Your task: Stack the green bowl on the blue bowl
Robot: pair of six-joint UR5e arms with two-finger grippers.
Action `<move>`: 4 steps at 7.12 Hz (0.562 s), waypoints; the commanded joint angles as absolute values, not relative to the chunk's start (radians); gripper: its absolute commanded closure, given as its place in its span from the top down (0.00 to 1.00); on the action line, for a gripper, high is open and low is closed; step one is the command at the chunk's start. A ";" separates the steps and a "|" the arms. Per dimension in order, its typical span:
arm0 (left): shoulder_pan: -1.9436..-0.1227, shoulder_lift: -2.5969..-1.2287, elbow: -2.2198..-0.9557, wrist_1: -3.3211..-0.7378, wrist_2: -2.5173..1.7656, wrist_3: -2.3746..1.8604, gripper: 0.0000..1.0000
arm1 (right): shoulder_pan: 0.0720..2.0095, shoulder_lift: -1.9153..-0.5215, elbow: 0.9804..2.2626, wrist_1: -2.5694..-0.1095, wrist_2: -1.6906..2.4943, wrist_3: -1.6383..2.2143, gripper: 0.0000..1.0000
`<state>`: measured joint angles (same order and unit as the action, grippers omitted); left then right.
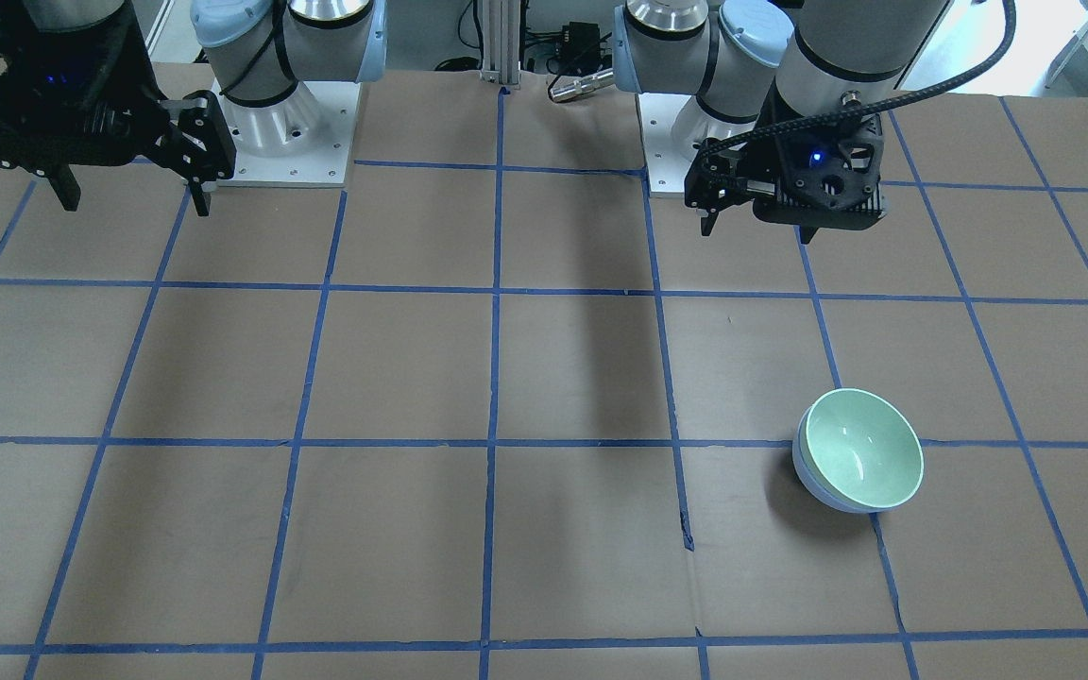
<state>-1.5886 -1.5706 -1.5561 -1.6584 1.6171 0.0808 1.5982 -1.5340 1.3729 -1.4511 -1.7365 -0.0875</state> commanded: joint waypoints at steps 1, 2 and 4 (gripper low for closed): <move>-1.588 -1.569 -1.559 -1.651 1.612 0.031 1.00 | 1.598 -1.534 1.373 -1.451 -1.736 -0.087 1.00; -1.588 -1.571 -1.559 -1.638 1.603 0.022 1.00 | 1.598 -1.534 1.373 -1.451 -1.736 -0.087 1.00; -1.588 -1.574 -1.574 -1.597 1.583 0.021 1.00 | 1.598 -1.534 1.373 -1.451 -1.736 -0.087 1.00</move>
